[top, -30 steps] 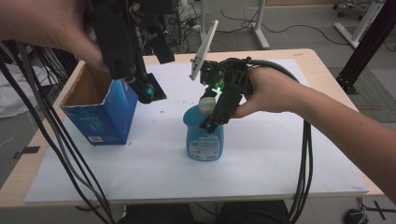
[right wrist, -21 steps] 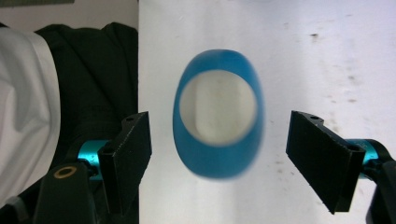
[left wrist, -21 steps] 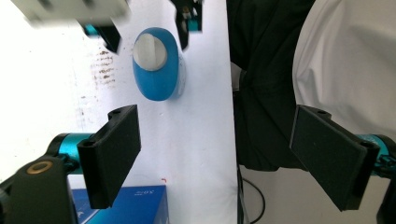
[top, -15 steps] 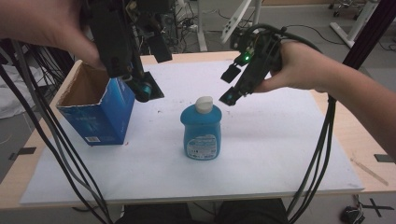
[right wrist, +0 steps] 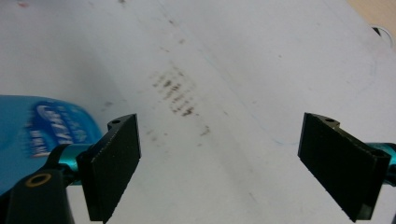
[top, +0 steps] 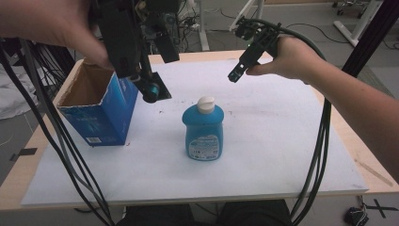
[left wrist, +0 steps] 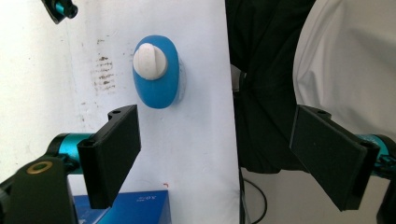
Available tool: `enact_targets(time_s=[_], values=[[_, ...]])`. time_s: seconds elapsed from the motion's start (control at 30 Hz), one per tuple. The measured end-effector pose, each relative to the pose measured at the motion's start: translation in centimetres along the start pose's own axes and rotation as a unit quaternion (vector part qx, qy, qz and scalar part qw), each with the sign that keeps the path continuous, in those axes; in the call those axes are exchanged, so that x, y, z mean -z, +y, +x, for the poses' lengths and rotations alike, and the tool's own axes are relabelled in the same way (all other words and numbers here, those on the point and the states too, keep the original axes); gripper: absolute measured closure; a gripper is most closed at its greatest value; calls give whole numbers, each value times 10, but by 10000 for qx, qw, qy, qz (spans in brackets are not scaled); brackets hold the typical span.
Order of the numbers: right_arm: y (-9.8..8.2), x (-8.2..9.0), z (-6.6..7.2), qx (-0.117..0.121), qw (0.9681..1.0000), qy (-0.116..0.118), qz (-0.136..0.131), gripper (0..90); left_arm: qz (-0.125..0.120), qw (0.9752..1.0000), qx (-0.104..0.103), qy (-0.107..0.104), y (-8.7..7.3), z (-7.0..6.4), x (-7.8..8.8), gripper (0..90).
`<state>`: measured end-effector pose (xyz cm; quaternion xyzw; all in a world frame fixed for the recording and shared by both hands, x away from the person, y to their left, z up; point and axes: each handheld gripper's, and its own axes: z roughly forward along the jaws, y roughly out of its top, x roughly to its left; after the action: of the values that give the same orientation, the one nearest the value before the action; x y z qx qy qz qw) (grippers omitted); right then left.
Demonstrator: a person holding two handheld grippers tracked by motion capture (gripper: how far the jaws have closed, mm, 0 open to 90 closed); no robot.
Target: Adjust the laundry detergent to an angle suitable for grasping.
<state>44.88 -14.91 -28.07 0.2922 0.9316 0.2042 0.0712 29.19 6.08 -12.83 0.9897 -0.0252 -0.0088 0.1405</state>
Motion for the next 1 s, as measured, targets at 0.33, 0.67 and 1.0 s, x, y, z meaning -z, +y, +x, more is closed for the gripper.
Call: enact_targets(time_s=[0.33,0.67,1.0], values=[[-2,-26,-23,-614,9969,-148,471,124,-22,10000,-19,0,1,3,-1,165],[-12,-33,-39,-1037,9927,-159,593,124,-4,10000,-31,-32,3,4,-2,165],[-10,-38,-38,-1030,9927,-86,622,124,-9,10000,-5,-27,5,4,-3,165]])
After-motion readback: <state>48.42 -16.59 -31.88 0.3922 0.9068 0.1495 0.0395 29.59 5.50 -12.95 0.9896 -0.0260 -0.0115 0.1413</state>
